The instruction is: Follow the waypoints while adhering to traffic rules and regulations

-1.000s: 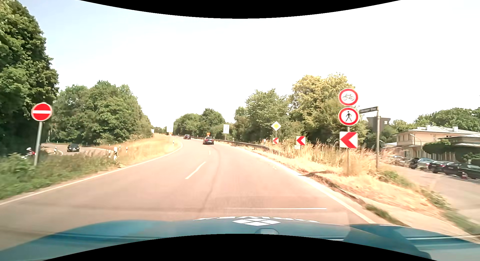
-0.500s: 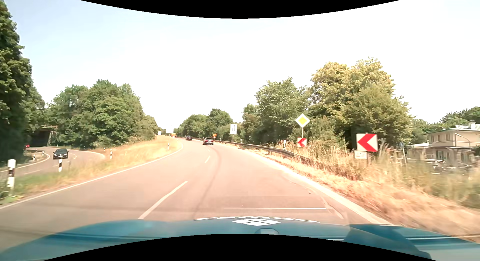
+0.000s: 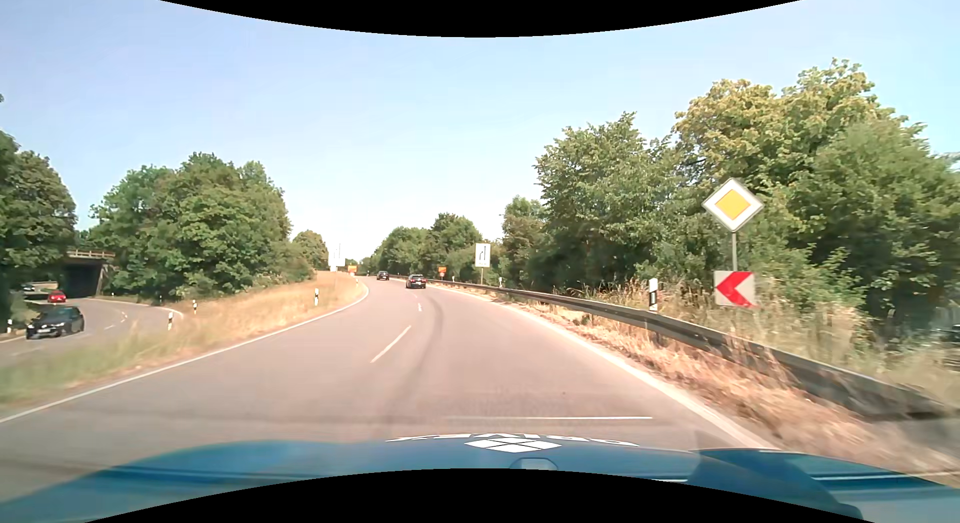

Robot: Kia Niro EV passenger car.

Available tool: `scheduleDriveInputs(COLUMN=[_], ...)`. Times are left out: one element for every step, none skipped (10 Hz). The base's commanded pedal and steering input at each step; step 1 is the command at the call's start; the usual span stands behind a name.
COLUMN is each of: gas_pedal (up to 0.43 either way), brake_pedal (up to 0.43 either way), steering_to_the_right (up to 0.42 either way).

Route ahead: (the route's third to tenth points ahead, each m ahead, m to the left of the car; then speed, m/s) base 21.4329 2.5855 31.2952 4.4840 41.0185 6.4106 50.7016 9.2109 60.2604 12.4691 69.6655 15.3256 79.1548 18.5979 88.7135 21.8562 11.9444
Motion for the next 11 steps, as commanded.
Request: scheduleDriveInputs(gas_pedal=[0.0,0.0,0.0,0.0,0.0,0.0,0.0,0.0,0.0,0.0,0.0], brake_pedal=[0.122,0.122,0.122,0.122,0.122,0.116,0.116,0.116,0.11,0.0,0.0], steering_to_the_right=[-0.03,-0.031,-0.031,-0.033,-0.04,-0.041,-0.04,-0.039,-0.039,-0.039,-0.038])
